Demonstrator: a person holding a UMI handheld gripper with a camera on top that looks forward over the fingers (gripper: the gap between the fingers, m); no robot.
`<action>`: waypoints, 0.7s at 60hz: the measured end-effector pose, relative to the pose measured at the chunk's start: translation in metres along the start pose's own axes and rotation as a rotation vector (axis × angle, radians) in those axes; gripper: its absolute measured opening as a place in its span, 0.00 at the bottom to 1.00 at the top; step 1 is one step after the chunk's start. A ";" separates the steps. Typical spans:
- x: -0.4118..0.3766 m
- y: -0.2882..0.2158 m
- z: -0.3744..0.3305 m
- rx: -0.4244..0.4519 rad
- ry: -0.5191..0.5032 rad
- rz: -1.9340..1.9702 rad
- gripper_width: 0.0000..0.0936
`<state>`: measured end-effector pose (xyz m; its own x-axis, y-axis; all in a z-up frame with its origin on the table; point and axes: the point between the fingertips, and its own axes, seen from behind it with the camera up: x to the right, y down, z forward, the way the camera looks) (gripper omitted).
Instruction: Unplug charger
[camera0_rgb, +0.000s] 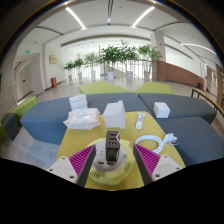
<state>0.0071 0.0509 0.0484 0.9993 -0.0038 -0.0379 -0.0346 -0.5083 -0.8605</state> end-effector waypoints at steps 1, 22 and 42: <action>0.001 -0.001 0.005 0.008 0.004 -0.002 0.83; -0.009 -0.014 0.043 0.104 -0.057 0.037 0.09; -0.001 -0.127 -0.029 0.300 -0.022 0.010 0.08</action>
<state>0.0108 0.0901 0.1723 0.9984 0.0125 -0.0556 -0.0512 -0.2308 -0.9717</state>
